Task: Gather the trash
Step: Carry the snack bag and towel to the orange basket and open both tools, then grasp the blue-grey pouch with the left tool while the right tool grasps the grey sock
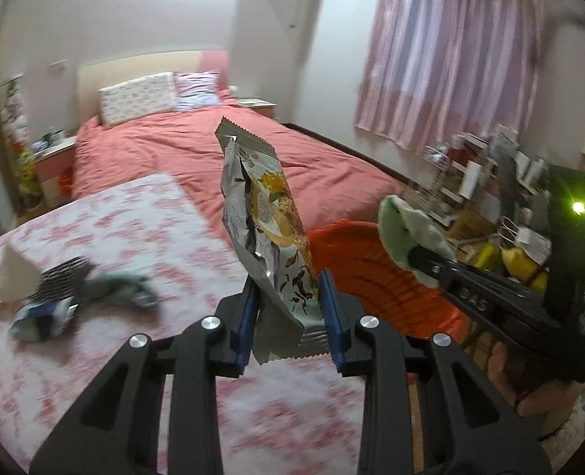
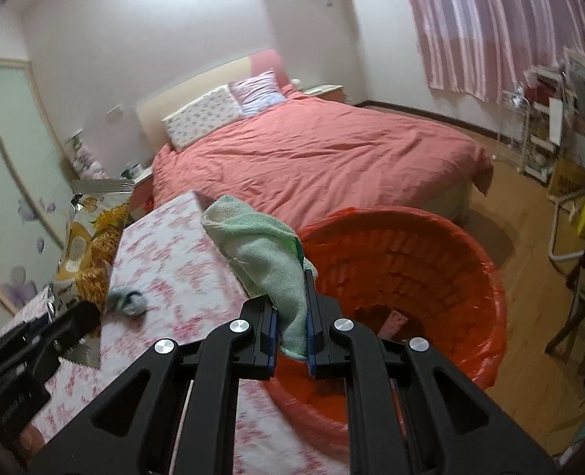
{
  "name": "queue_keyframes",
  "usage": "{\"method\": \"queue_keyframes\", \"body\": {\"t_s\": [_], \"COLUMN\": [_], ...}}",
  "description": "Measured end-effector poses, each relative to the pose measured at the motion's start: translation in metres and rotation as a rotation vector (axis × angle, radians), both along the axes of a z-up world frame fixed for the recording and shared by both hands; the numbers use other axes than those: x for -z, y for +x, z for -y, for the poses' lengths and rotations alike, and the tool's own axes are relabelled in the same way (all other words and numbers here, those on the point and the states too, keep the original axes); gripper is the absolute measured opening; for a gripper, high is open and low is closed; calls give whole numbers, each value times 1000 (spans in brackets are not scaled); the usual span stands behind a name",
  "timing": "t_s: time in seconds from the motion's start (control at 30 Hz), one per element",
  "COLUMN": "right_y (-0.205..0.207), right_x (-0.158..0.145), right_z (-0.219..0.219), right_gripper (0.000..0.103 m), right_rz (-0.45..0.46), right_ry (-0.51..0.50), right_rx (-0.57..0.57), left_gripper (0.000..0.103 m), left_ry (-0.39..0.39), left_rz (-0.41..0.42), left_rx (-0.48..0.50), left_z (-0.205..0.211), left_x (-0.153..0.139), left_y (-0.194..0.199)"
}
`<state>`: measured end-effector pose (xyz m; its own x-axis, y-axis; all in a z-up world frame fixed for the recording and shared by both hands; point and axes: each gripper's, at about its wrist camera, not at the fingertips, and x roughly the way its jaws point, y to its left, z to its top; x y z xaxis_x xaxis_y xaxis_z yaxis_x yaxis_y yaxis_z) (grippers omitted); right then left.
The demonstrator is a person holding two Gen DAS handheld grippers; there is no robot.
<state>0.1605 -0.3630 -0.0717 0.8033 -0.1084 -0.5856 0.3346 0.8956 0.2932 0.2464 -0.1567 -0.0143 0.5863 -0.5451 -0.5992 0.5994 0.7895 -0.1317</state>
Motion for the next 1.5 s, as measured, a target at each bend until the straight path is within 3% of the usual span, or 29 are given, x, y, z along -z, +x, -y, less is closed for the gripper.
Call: {"method": "queue_keyframes", "body": {"t_s": [0.27, 0.3, 0.37, 0.43, 0.53, 1.03, 1.23, 1.37, 1.5], "right_y": [7, 7, 9, 7, 6, 6, 9, 14, 19], "right_x": [20, 21, 30, 33, 39, 33, 31, 31, 31], "right_z": [48, 52, 61, 67, 68, 41, 15, -7, -27], "right_gripper": [14, 16, 36, 53, 54, 56, 56, 56, 56], "right_rz": [-16, -20, -36, -43, -57, -90, -96, -105, -116], "right_ry": [62, 69, 88, 99, 99, 17, 4, -4, -13], "right_rx": [70, 73, 79, 89, 92, 55, -1, -51, -97], "left_gripper": [37, 43, 52, 53, 56, 65, 74, 78, 81], "left_ry": [46, 56, 76, 92, 112, 184, 226, 244, 259], "left_rz": [-45, -58, -71, -80, -88, -39, -4, -13, -30], "left_rx": [97, 99, 92, 84, 59, -130, -303, -487, -598], "left_z": [74, 80, 87, 89, 85, 9, -56, -110, -141], "left_x": [28, 34, 43, 51, 59, 61, 59, 61, 65], "left_y": [11, 15, 19, 23, 27, 38, 51, 74, 98]}}
